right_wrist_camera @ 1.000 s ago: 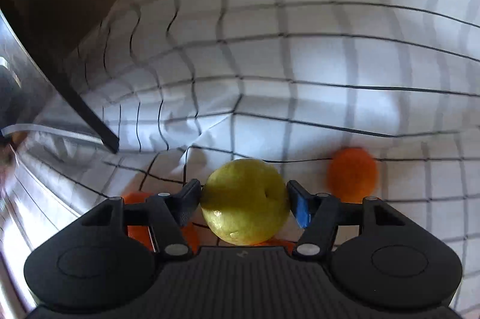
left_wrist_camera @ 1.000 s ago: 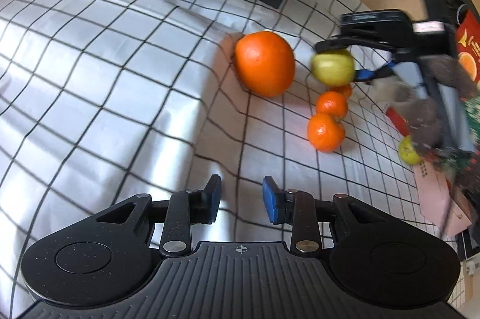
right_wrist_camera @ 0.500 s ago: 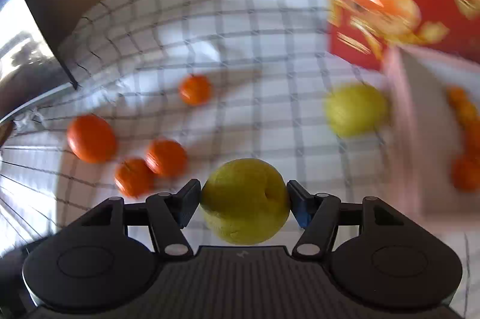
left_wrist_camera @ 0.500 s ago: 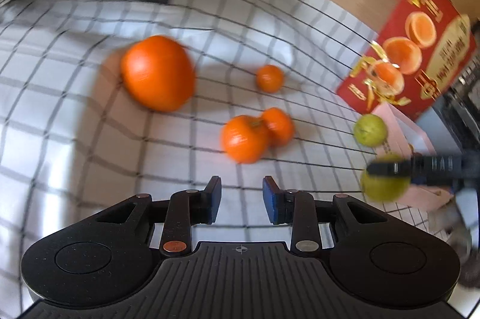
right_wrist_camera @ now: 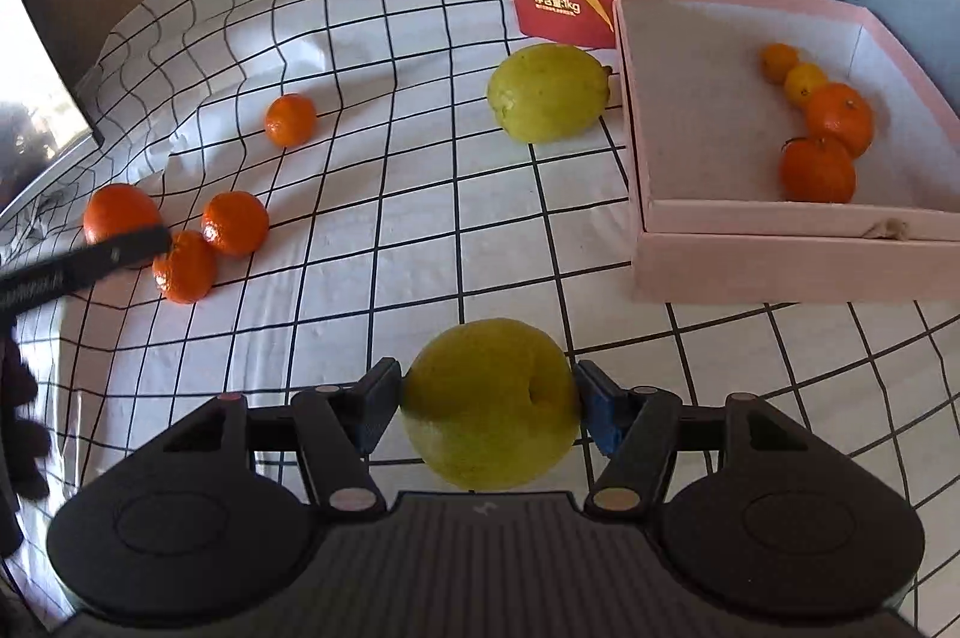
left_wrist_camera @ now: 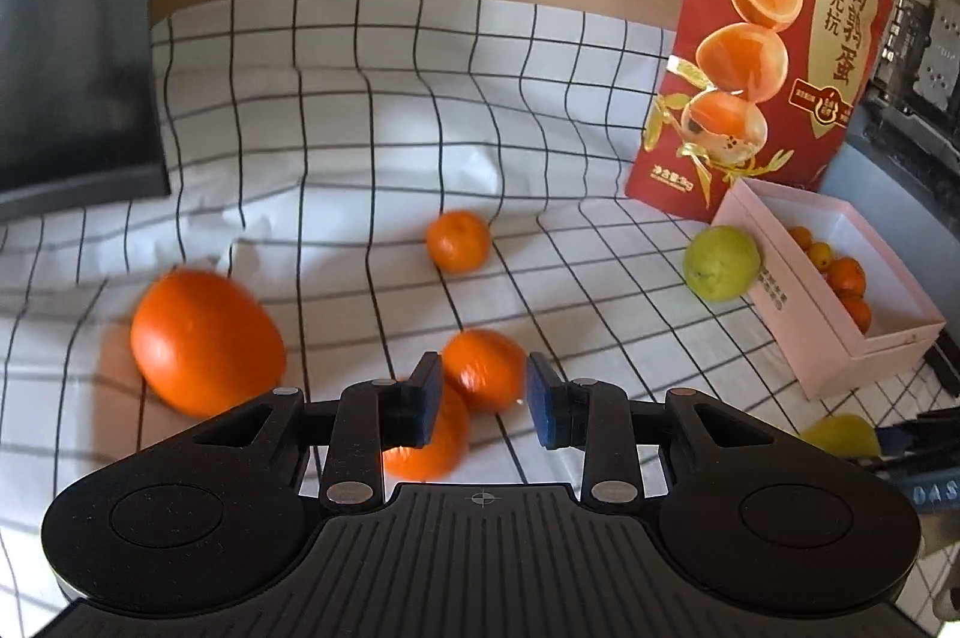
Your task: Organize fruits
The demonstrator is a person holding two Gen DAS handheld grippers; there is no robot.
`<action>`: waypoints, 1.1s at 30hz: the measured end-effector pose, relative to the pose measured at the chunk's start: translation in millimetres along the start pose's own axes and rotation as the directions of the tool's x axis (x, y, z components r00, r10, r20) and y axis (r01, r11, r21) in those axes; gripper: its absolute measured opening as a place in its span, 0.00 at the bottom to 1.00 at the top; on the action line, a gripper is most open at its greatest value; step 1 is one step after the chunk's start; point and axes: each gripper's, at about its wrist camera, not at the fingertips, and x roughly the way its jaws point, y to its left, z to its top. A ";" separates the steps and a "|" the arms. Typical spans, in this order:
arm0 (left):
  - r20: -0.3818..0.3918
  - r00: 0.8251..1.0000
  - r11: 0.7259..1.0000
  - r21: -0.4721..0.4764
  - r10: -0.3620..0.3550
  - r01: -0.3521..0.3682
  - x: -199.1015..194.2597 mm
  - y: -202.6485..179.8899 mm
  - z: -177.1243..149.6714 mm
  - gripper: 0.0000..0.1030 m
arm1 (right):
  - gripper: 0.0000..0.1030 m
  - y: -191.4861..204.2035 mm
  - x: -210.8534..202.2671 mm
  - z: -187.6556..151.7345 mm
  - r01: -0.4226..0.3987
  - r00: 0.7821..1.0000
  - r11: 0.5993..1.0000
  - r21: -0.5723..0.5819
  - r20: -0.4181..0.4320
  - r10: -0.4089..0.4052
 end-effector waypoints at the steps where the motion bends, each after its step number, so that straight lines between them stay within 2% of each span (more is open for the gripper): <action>1: -0.001 1.000 1.000 0.010 0.003 -0.003 3.0 -0.4 2.8 0.33 | 0.62 0.6 -0.5 -1.3 -0.001 1.000 1.000 -0.006 0.004 0.001; 5: -0.027 1.000 0.999 0.033 0.001 0.000 15.8 0.8 9.0 0.33 | 0.64 2.9 -2.8 -4.9 0.002 1.000 1.000 -0.025 0.022 -0.001; 9: -0.052 0.999 1.000 -0.007 -0.008 0.008 25.8 4.4 10.0 0.33 | 0.71 0.5 -8.7 -11.2 0.005 0.999 1.000 -0.018 0.041 -0.005; 15: -0.081 0.997 1.000 -0.016 0.012 -0.013 44.1 1.3 10.3 0.33 | 0.72 5.7 -15.0 -29.7 0.041 0.998 0.996 -0.075 0.044 -0.038; 17: -0.080 0.997 1.000 -0.020 0.005 -0.006 49.4 0.4 9.8 0.43 | 0.72 6.0 -13.0 -35.1 0.050 0.998 0.995 -0.089 0.028 -0.047; 19: -0.090 0.996 1.000 -0.019 0.000 -0.002 54.3 -2.4 10.1 0.47 | 0.72 5.8 -11.7 -41.1 0.050 0.999 0.995 -0.088 0.016 -0.049; 25: -0.133 0.991 1.000 -0.001 -0.018 0.018 64.0 -15.7 8.9 0.48 | 0.73 8.2 -11.9 -52.3 0.055 0.998 0.995 -0.088 0.013 -0.054; 33: -0.144 0.990 1.000 0.007 -0.005 0.006 65.4 -23.0 4.1 0.48 | 0.77 14.2 -16.1 -61.7 0.069 0.998 0.992 -0.102 0.019 -0.067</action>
